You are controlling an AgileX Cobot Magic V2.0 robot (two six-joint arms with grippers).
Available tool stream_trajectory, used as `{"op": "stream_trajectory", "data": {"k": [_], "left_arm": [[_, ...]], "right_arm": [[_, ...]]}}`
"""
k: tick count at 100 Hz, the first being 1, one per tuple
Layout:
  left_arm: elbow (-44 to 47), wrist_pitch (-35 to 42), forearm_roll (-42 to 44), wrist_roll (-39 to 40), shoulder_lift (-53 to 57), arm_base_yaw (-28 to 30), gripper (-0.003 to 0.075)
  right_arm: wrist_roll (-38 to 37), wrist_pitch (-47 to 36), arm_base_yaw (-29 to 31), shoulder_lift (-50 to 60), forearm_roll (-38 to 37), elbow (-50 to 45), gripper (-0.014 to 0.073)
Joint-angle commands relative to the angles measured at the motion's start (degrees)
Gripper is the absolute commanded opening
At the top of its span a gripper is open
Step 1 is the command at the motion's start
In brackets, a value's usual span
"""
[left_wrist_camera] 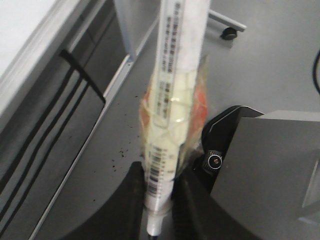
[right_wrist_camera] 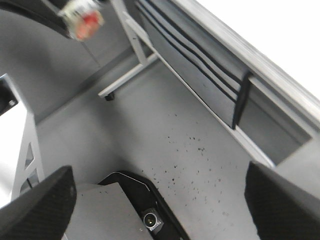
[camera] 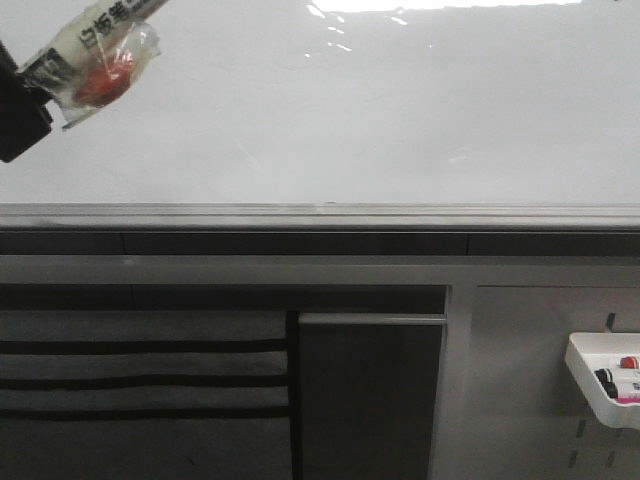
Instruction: Write number 3 on whiteboard
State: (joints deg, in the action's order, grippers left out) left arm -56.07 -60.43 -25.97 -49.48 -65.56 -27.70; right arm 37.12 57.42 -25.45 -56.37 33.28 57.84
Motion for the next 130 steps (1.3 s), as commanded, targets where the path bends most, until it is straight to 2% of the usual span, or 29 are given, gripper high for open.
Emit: {"op": "stream_trajectory", "data": {"k": [1, 25, 35, 52, 74, 90, 106, 130], "left_arm": [[-1.9, 0.3, -3.4, -0.8, 1.8, -2.2, -0.0018], [-1.9, 0.3, -3.5, -1.8, 1.9, -8.4, -0.0018], [-1.9, 0.5, -3.5, -1.8, 1.9, -10.6, -0.0018], [-1.9, 0.5, -3.5, -1.8, 1.9, -12.0, -0.0018], [-1.9, 0.5, -3.5, -1.8, 1.9, -12.0, -0.0018], [-1.9, 0.5, -3.0, -1.8, 1.9, -12.0, -0.0018], [-1.9, 0.5, -3.0, -1.8, 1.9, -12.0, -0.0018], [-1.9, 0.5, -2.8, -1.8, 1.9, -12.0, -0.0018]], "right_arm": [[7.4, -0.1, 0.0, 0.3, 5.0, 2.0, 0.0612], [14.6, -0.1, -1.4, -0.8, 8.7, 2.0, 0.0612], [18.5, -1.9, -4.5, -2.5, 9.8, 2.0, 0.0612], [19.7, -4.4, -10.1, -6.9, 9.5, 3.6, 0.0610], [19.7, 0.3, -13.9, -15.0, 8.6, 12.2, 0.0487], [19.7, 3.2, -15.9, -19.4, 8.4, 16.9, 0.0472], [19.7, 3.9, -17.9, -22.0, 5.4, 18.6, 0.0423], [19.7, 4.0, -18.0, -22.4, 5.3, 19.1, 0.0350]]}}
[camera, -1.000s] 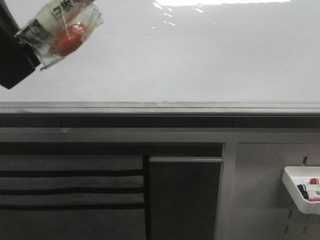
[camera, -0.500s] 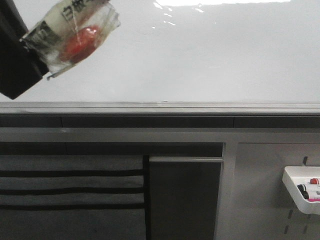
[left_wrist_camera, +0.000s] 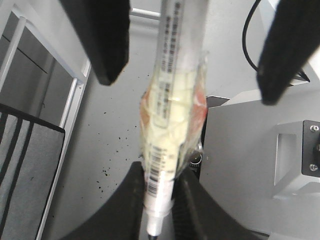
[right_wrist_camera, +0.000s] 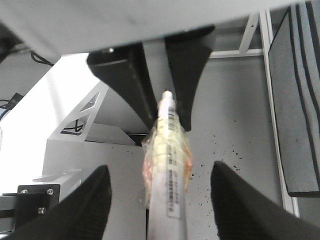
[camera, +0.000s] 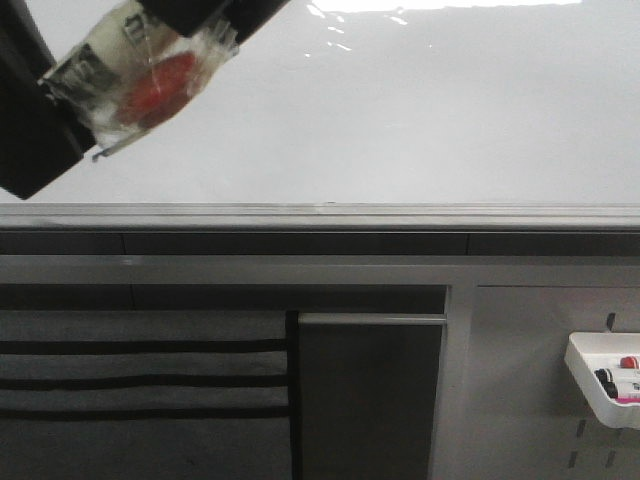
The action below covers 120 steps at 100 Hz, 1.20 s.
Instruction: Write number 3 on whiteboard
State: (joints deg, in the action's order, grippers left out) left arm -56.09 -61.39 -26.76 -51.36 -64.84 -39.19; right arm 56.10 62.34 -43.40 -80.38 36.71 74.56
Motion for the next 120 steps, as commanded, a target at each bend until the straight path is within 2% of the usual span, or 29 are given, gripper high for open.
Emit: {"op": "stream_trajectory", "data": {"k": [1, 31, 97, 104, 120], "left_arm": [[-1.9, 1.4, -2.0, 0.1, 1.2, -0.5, -0.0018], [-1.9, 1.4, -1.7, 0.1, 1.2, -0.5, -0.0018], [-1.9, 1.4, -1.7, 0.1, 1.2, -0.5, -0.0018], [-1.9, 1.4, -1.7, 0.1, 1.2, -0.5, -0.0018], [-1.9, 1.4, -1.7, 0.1, 1.2, -0.5, -0.0018]], "right_arm": [[0.7, -0.7, -0.1, 1.6, 1.9, 2.5, 0.0348], [0.7, 1.3, -0.1, 1.6, 0.9, 4.7, 0.0269], [0.7, 1.8, -0.1, 0.4, 0.9, 4.7, 0.0261], [0.7, 1.9, -0.1, 0.4, 0.9, 4.7, 0.0209], [0.7, 2.3, -0.1, 0.4, 0.9, 4.7, 0.0010]]}}
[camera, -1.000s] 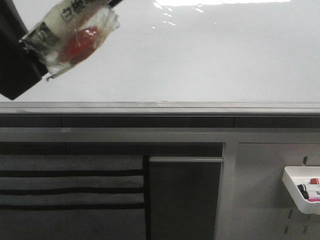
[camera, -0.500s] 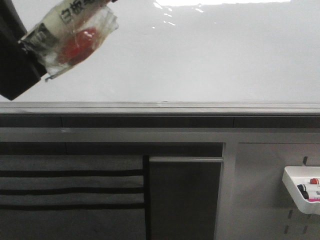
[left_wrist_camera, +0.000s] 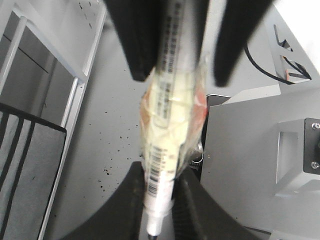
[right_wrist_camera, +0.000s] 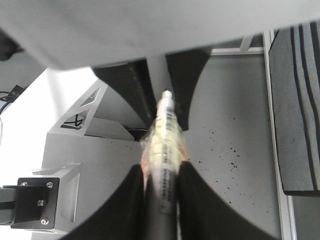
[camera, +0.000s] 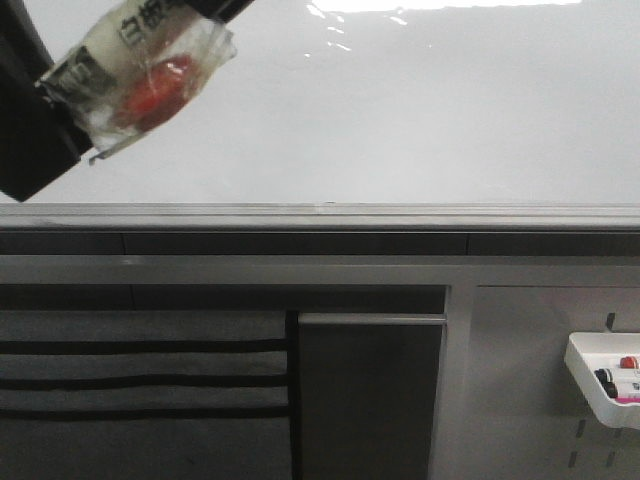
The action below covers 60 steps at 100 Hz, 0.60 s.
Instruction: Write number 3 on whiteboard
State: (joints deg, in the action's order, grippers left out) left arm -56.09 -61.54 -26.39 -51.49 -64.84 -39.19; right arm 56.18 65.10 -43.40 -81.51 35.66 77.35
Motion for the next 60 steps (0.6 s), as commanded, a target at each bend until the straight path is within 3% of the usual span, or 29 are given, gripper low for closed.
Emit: {"op": "stream_trajectory", "data": {"k": [1, 10, 29, 36, 53, 60], "left_arm": [[-1.9, 1.6, -2.0, 0.2, 1.2, -0.5, -0.0018], [-1.9, 1.8, -2.0, 0.2, 1.2, -0.5, -0.0018], [-1.9, 2.6, -2.0, 0.2, 1.2, -0.4, 0.0005], [-1.9, 3.1, -1.5, 0.2, 1.2, -0.4, 0.0087], [-3.1, 6.0, -0.7, 1.3, 1.2, -0.4, 0.0388], [-3.9, 7.3, -0.4, 2.5, 2.4, -0.2, 0.0451]], "right_arm": [[0.6, -0.3, -0.1, 1.5, 1.9, 1.9, -0.0002], [0.6, -0.3, -0.1, 1.5, 1.9, 1.9, -0.0057], [0.6, -0.3, -0.1, 1.5, 1.9, 1.9, -0.0064], [0.6, -0.3, -0.1, 1.5, 1.9, 1.9, -0.0064], [-0.8, -3.0, -0.1, 2.8, -0.4, 1.9, -0.0064], [-5.3, -5.1, 0.1, 4.0, -4.5, 1.9, -0.0064]]}}
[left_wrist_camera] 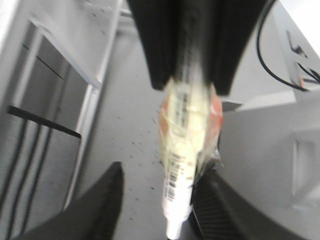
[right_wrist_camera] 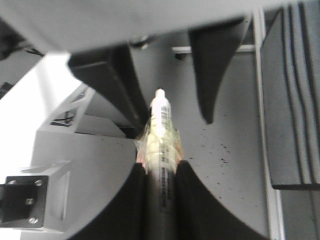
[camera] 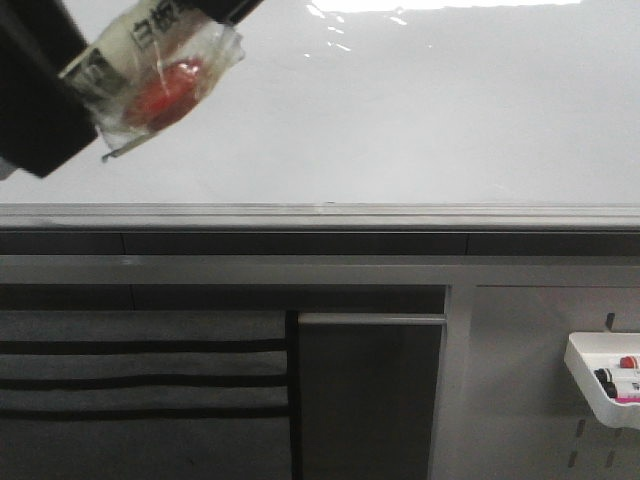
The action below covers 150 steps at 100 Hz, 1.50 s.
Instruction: Write number 3 on whiteboard
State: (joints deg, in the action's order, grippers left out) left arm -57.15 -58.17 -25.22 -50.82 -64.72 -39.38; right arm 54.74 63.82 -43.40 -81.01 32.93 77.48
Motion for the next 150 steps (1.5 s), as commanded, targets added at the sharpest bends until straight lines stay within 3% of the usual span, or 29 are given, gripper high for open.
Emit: {"op": "stream_trajectory", "data": {"k": [1, 20, 31, 50, 64, 77, 96, 117, 139, 150], "left_arm": [[-3.0, 4.1, -1.6, 1.9, 2.4, 0.1, 0.0454], [-2.2, 6.4, -0.1, 6.5, 10.3, 3.8, 0.0414], [0.8, 9.4, 0.3, 8.9, 16.3, 7.2, 0.0381], [8.8, 17.0, -1.2, 12.2, 25.4, 11.7, 0.0330], [13.2, 21.6, -1.5, 12.2, 28.2, 11.9, 0.0292], [14.0, 22.5, -1.5, 12.2, 28.2, 11.9, 0.0256], [14.0, 22.6, -1.5, 12.2, 28.2, 11.9, 0.0214], [14.0, 22.6, -1.5, 12.2, 28.2, 11.9, 0.0168], [14.0, 22.6, -1.5, 12.2, 28.2, 11.9, 0.0130], [14.0, 22.6, -1.5, 12.2, 28.2, 11.9, 0.0113]], "right_arm": [[-5.1, -4.1, 0.1, 3.8, -2.4, 1.8, -0.0064], [-22.1, -5.1, 1.6, 9.3, -21.1, 0.1, -0.0064], [-26.0, -9.3, 6.2, 14.4, -21.7, -4.9, -0.0064], [-39.2, -23.7, 14.1, 26.4, -21.7, -19.2, -0.0064], [-40.4, -34.9, 15.1, 33.3, -21.4, -29.5, -0.0064], [-40.3, -38.9, 15.1, 36.2, -21.4, -34.4, -0.0064], [-44.1, -37.9, 16.1, 32.5, -21.3, -29.0, -0.0064], [-44.7, -19.0, 23.2, 19.6, -19.4, -11.8, -0.0064], [-30.4, -17.4, 23.6, 7.5, -5.7, -3.0, -0.0064], [-27.1, -18.5, 23.6, 3.1, -4.7, -1.4, -0.0064]]}}
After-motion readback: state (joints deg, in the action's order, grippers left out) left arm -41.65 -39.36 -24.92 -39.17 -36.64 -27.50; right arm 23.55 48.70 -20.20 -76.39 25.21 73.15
